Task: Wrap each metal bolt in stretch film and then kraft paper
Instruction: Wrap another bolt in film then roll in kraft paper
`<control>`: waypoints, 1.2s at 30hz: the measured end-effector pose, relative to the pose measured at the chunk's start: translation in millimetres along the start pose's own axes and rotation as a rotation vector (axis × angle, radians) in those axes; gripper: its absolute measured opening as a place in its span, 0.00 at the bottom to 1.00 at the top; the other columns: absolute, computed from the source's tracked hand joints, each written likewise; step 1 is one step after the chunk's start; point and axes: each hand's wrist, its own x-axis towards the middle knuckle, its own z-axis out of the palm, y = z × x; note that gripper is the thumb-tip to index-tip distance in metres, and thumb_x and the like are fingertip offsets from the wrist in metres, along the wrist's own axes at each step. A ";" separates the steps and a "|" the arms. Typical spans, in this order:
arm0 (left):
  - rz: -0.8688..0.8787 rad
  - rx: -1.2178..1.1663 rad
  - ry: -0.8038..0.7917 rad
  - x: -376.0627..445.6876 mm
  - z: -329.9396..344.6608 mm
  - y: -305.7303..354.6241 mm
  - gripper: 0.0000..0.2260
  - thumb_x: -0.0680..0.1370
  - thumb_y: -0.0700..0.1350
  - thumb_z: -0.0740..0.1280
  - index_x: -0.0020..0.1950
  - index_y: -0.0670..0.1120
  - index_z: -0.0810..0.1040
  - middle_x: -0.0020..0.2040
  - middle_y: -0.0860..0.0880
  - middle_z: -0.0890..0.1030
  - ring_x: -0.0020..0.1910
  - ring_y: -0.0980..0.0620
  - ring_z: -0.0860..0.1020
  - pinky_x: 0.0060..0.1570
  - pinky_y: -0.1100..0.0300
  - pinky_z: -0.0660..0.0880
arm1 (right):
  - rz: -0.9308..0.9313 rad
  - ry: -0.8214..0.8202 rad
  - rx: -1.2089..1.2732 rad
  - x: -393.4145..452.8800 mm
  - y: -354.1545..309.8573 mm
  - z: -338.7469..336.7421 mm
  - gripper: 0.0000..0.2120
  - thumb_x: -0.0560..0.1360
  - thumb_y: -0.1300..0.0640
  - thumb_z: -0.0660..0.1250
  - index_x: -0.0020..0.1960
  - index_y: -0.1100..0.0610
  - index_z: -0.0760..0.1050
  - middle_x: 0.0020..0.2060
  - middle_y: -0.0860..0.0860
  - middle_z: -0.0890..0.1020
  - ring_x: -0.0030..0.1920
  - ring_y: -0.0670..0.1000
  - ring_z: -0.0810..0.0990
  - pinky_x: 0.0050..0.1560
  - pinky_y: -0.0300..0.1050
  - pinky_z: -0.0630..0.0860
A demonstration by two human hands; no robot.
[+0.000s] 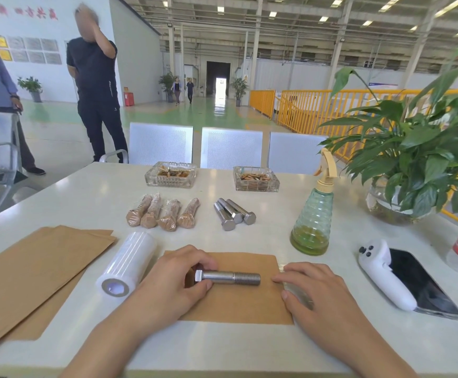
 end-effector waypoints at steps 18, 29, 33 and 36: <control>0.007 0.029 -0.055 1.4 -0.8 -3.7 0.07 0.77 0.48 0.74 0.53 0.59 0.82 0.47 0.60 0.80 0.50 0.58 0.76 0.50 0.68 0.67 | 0.006 -0.007 0.008 0.4 -1.7 -1.1 0.12 0.80 0.43 0.63 0.62 0.30 0.75 0.61 0.23 0.67 0.68 0.30 0.58 0.65 0.32 0.55; -0.024 0.022 -0.061 1.1 0.8 -6.8 0.09 0.78 0.49 0.73 0.55 0.62 0.81 0.49 0.61 0.79 0.51 0.59 0.75 0.51 0.69 0.66 | 0.007 0.080 0.090 2.5 -5.5 -9.2 0.13 0.80 0.47 0.66 0.61 0.33 0.77 0.61 0.24 0.71 0.68 0.30 0.64 0.66 0.34 0.59; -0.021 0.010 -0.053 0.2 -0.2 -4.2 0.09 0.77 0.48 0.73 0.54 0.62 0.81 0.48 0.61 0.79 0.51 0.59 0.75 0.50 0.71 0.66 | 0.189 0.511 0.403 14.3 -0.9 -30.8 0.16 0.78 0.58 0.68 0.59 0.39 0.78 0.56 0.33 0.81 0.58 0.37 0.78 0.58 0.32 0.70; -0.033 0.002 -0.055 0.2 0.0 -2.3 0.09 0.77 0.47 0.73 0.54 0.61 0.82 0.48 0.60 0.79 0.51 0.59 0.75 0.50 0.71 0.66 | 0.369 0.671 0.524 39.3 8.6 -54.4 0.17 0.77 0.56 0.70 0.63 0.41 0.75 0.54 0.38 0.82 0.54 0.41 0.80 0.51 0.29 0.71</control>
